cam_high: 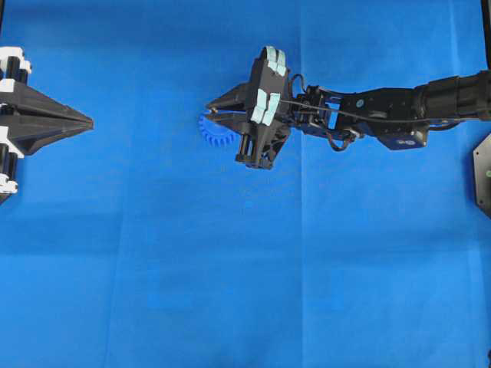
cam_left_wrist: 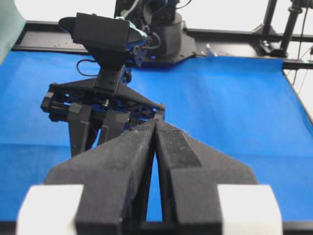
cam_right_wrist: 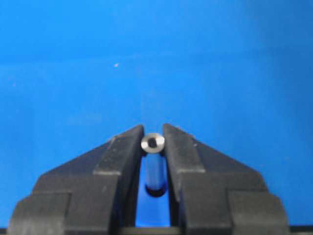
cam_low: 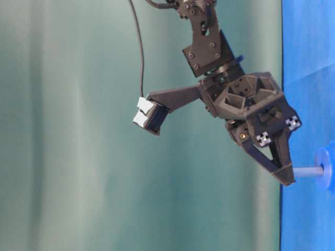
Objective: Insert the shaft placed at a random location into the center hole of the small gear at another random location.
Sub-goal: 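Align the shaft tip over the gear's center hole with the right gripper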
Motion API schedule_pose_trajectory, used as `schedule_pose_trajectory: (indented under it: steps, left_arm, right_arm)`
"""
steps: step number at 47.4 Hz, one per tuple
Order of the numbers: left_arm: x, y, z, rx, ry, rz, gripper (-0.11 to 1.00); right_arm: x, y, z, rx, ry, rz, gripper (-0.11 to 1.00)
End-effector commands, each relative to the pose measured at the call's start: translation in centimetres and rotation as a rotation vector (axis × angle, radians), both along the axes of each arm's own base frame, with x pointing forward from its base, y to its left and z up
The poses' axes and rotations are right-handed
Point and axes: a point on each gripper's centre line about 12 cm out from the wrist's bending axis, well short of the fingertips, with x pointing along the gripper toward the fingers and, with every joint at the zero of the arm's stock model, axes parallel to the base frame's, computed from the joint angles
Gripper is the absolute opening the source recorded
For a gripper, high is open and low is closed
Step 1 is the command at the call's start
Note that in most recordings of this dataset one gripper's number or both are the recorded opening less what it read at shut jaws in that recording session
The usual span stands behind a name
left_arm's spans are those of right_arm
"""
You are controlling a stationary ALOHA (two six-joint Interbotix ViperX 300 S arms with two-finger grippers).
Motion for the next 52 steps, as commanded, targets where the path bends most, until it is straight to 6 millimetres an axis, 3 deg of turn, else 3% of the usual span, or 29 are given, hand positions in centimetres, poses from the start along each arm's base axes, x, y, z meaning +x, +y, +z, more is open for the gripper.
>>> schedule_pose_trajectory:
  steps: [1,18,38,52]
  left_arm:
    - [0.2,0.0,0.2,0.002,-0.005,0.001,0.00]
    - [0.2,0.0,0.2,0.002,-0.005,0.001,0.00]
    - [0.2,0.0,0.1,0.000,0.002,0.001,0.00]
    - [0.2,0.0,0.1,0.000,0.003,0.001,0.00]
  right_arm:
    - [0.5,-0.2,1.1,-0.006,-0.038,-0.005,0.03]
    - [0.4,-0.1,1.4,-0.006,-0.044,-0.003,0.03]
    - [-0.4,0.1,5.7,-0.038,-0.111,0.013,0.03]
    - [-0.6,0.1,5.1,-0.035,-0.096,0.011,0.03]
